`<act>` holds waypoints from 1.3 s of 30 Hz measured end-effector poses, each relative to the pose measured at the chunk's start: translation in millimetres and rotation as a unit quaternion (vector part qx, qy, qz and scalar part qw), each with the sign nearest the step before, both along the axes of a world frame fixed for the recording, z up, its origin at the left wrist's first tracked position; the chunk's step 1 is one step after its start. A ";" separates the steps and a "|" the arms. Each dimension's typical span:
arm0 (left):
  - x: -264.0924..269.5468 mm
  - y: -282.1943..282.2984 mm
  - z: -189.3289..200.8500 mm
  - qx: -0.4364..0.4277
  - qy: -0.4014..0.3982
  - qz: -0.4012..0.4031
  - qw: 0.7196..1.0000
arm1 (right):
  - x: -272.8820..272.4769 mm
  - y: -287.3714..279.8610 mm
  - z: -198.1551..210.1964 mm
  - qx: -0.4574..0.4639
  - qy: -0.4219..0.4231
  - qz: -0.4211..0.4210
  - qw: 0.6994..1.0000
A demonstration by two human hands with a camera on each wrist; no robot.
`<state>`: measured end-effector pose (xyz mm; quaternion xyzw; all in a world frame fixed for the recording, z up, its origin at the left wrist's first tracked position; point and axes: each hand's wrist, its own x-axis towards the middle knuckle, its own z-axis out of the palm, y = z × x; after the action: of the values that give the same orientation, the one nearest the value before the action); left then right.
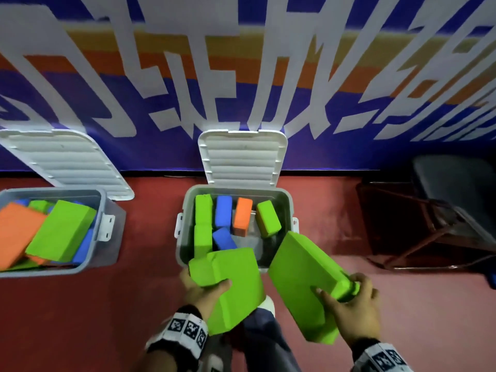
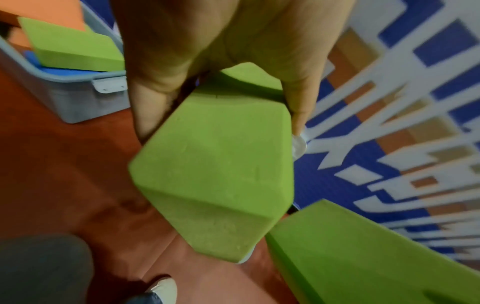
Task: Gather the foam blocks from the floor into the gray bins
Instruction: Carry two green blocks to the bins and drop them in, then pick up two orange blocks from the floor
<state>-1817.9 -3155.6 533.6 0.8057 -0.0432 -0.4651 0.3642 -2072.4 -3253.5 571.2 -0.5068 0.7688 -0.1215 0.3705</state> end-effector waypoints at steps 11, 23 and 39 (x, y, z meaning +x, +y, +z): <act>2.0 -143.7 -202.3 0.090 -0.044 -0.112 0.989 | 68.4 -105.9 -193.5 0.081 0.112 0.124 0.983; 7.3 -161.2 -295.4 0.135 -0.044 -0.248 0.958 | 113.1 -163.8 -274.3 0.189 0.219 0.277 0.916; 8.4 -152.6 -326.0 0.099 -0.052 -0.483 0.868 | 126.4 -156.8 -369.9 0.166 0.219 0.195 0.942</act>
<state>-1809.5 -3308.2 207.5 0.7389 -0.3996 -0.5424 0.0089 -1946.0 -3410.4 201.3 -0.5917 0.7267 0.1967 0.2884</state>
